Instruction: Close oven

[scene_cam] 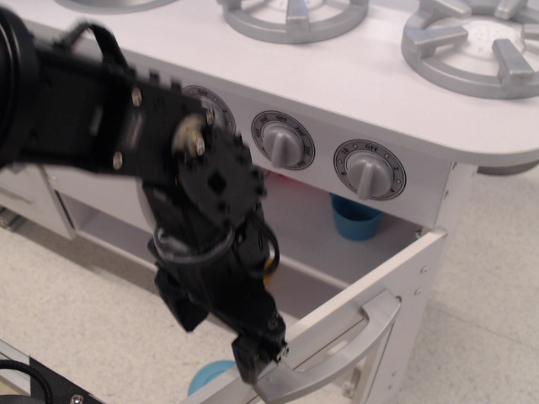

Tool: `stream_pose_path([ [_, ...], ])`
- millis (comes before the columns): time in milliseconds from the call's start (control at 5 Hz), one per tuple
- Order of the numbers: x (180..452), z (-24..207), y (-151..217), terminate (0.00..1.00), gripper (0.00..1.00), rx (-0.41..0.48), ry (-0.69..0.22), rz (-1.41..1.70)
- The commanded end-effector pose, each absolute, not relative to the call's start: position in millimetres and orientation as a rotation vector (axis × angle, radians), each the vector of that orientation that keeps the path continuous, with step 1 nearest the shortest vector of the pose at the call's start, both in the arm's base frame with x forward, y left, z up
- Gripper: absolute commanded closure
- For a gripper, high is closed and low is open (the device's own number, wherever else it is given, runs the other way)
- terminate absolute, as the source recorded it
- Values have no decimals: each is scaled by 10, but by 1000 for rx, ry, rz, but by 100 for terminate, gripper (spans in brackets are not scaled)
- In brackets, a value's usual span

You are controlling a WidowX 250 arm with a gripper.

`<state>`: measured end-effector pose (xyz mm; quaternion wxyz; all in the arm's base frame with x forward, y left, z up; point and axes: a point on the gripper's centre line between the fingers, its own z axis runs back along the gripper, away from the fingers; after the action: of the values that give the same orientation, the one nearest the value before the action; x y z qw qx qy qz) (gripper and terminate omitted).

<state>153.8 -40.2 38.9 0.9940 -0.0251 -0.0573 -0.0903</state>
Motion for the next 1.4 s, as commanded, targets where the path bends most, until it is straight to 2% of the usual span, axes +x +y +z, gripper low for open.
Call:
stream_pose_path([
  [0,1503,198,-422,0,0,19,-188,-220],
  [400,1692,50,-132,0,0,89,-210,-183],
  [600,1819,122,35,0,0,99,-231,-119],
  [800,1968,304,251,0,0,111,-243,-26],
  [1000,2016,574,365,0,0,112,-245,15],
  [1200,1946,585,308,0,0,112,-211,7],
])
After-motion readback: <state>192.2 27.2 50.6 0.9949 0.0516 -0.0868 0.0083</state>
